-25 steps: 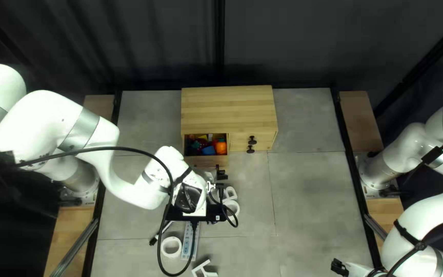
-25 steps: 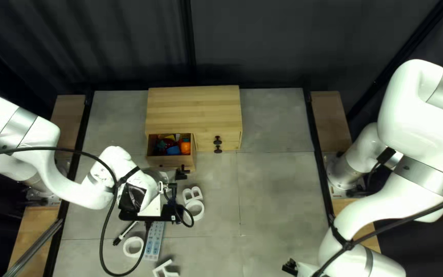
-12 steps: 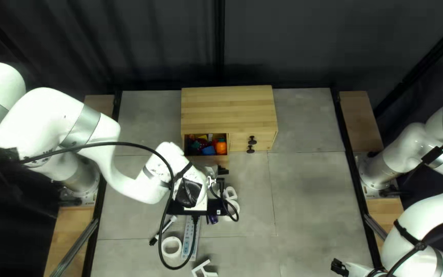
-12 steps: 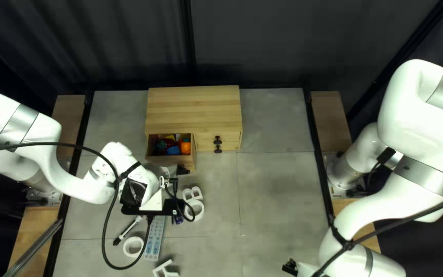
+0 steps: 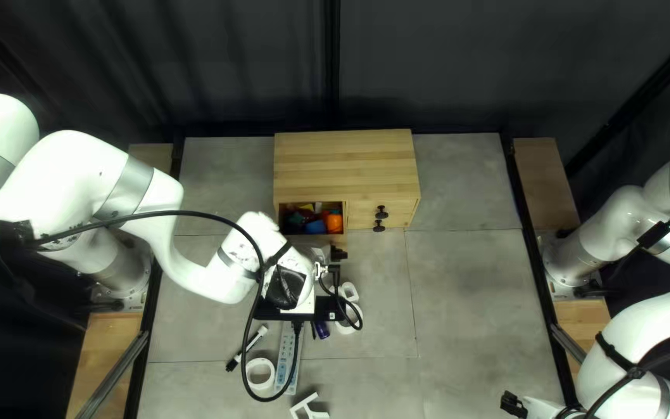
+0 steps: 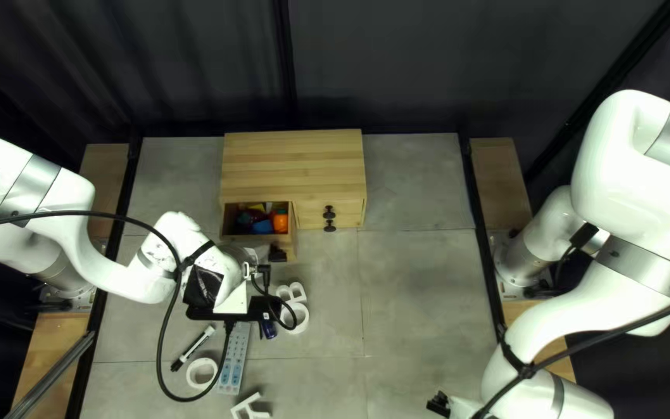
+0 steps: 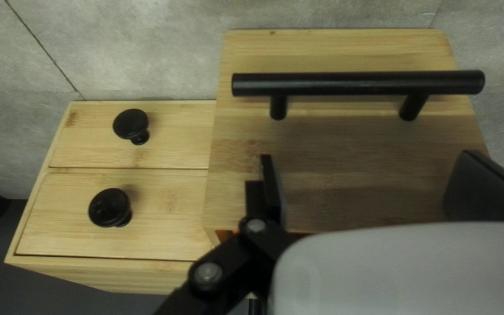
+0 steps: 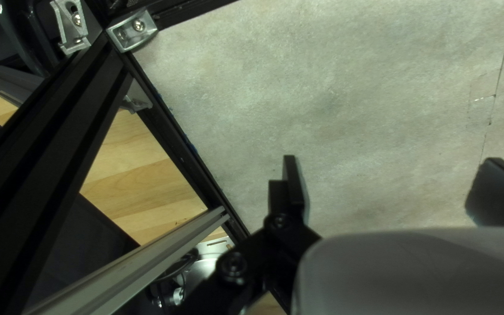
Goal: Open drawers and place objects into drawer and close
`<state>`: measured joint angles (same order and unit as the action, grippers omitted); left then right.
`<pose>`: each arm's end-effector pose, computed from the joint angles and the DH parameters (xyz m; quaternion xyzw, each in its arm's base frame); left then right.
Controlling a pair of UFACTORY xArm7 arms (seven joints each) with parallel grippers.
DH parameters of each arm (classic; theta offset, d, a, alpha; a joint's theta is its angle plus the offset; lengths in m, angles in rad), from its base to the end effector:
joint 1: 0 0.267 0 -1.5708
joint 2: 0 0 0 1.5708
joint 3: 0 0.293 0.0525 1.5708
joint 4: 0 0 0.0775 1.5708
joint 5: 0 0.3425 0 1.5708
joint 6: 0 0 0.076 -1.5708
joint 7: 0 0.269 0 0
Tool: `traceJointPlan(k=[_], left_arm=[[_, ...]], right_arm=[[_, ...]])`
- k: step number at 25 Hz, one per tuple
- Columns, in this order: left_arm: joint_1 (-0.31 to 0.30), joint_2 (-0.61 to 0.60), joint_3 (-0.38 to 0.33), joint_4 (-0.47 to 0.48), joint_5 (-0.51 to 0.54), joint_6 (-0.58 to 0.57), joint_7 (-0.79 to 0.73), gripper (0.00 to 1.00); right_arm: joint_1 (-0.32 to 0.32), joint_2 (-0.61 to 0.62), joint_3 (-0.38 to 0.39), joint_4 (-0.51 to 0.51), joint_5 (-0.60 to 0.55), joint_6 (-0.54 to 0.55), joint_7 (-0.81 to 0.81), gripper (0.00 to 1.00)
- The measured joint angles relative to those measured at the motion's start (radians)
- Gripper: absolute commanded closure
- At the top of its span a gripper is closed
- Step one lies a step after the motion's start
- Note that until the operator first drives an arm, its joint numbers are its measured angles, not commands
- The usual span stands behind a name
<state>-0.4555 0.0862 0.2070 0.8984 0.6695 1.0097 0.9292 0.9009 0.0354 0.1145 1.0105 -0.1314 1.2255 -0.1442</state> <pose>0.4453 0.0092 0.1286 -0.6682 0.6876 0.1780 0.2214 0.2348 0.3226 0.1521 0.8119 0.5675 -0.0890 0.1037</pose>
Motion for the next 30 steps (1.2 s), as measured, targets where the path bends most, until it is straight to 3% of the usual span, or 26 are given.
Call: traceJointPlan(k=[30], left_arm=[[0.019, -0.01, 0.021, -0.017, 0.041, -0.023, -0.006, 0.0]], right_arm=[[0.0, 0.0, 0.0, 0.0, 0.0, 0.0, 0.0, 0.0]])
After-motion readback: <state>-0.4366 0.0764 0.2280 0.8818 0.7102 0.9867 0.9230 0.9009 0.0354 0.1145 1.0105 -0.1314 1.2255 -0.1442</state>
